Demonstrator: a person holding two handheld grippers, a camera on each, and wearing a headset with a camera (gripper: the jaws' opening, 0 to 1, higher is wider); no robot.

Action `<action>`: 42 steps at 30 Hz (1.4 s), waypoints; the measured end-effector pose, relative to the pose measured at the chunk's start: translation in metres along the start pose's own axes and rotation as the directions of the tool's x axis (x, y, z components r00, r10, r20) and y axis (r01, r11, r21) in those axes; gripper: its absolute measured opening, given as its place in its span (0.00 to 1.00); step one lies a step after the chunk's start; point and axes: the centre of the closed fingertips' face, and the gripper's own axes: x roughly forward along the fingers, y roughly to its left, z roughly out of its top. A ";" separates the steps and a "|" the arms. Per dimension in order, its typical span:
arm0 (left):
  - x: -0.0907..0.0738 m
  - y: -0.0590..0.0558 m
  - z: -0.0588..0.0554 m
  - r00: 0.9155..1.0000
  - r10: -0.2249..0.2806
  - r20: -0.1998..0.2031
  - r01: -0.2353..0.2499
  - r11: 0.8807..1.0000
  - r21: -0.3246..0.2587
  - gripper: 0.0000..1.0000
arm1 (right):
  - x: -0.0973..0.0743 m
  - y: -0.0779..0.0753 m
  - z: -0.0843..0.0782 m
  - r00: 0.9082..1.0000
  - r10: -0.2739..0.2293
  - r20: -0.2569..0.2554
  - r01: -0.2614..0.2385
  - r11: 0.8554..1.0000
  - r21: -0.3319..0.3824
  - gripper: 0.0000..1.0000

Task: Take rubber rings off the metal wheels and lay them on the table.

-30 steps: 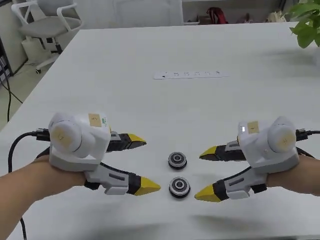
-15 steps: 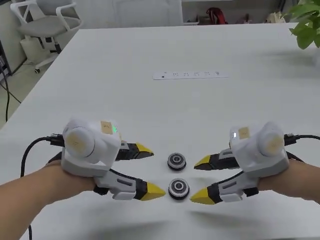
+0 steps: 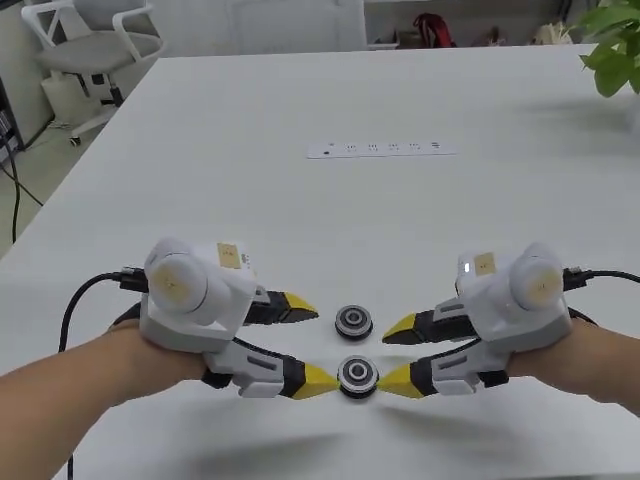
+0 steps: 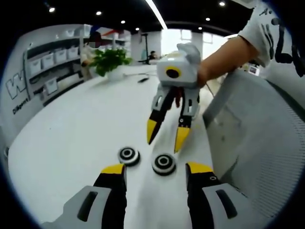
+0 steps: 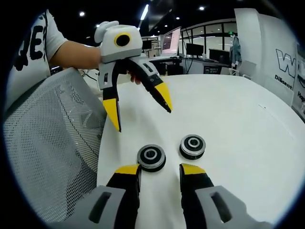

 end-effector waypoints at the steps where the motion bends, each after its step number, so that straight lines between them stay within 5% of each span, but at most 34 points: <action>1: 0.000 0.000 0.000 1.000 -0.001 -0.001 0.001 1.000 0.000 0.51 | 0.000 0.000 0.000 1.000 0.004 0.000 -0.004 1.000 -0.002 0.28; 16: 0.009 -0.002 0.000 1.000 -0.016 -0.002 0.016 1.000 -0.016 0.45 | 0.004 0.003 -0.006 0.999 0.021 -0.026 -0.022 0.999 -0.037 0.25; 29: 0.022 -0.012 -0.010 0.998 -0.049 -0.044 0.049 0.999 0.001 0.37 | 0.009 0.009 -0.007 0.999 0.035 -0.030 -0.036 0.998 -0.044 0.25; 42: 0.034 -0.012 -0.008 0.999 -0.035 -0.036 0.035 0.999 0.003 0.27 | 0.012 0.012 -0.008 0.999 0.037 -0.024 -0.038 0.999 -0.020 0.25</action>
